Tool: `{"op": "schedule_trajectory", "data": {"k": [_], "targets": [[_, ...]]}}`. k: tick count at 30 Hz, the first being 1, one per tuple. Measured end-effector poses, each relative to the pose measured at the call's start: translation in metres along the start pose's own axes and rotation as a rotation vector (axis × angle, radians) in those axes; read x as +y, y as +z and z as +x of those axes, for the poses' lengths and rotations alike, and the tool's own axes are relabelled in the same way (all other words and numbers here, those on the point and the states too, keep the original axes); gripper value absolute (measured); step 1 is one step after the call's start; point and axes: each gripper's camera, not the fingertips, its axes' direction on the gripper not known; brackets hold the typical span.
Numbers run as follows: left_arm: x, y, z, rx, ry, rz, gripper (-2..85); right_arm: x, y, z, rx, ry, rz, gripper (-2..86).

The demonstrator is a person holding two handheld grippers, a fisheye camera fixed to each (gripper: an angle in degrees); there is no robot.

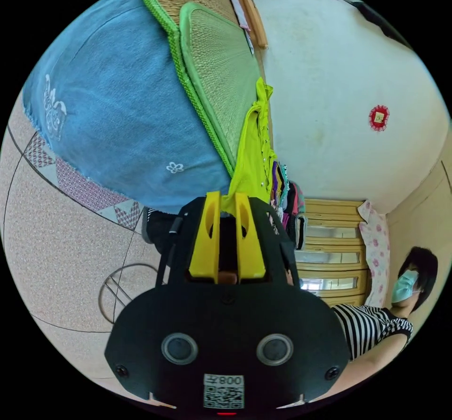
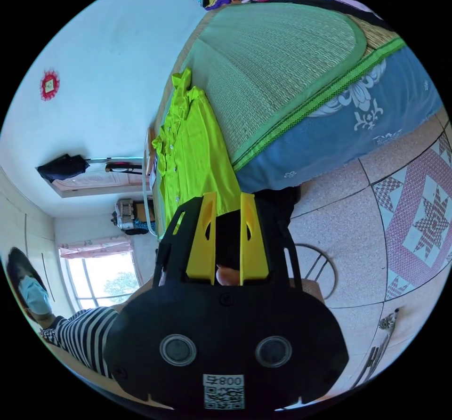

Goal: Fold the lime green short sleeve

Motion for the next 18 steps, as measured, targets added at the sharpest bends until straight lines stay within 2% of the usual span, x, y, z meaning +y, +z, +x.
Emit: {"op": "schedule_trajectory", "data": {"k": [5, 18], "targets": [[0.008, -0.013, 0.004, 0.019, 0.02, 0.001, 1.9, 0.02, 0.015, 0.014, -0.024, 0.01, -0.003, 8.6], [0.033, -0.037, 0.009, 0.016, 0.015, 0.012, 1.1, 0.075, 0.064, 0.057, -0.211, 0.071, 0.027, 8.2]]}}
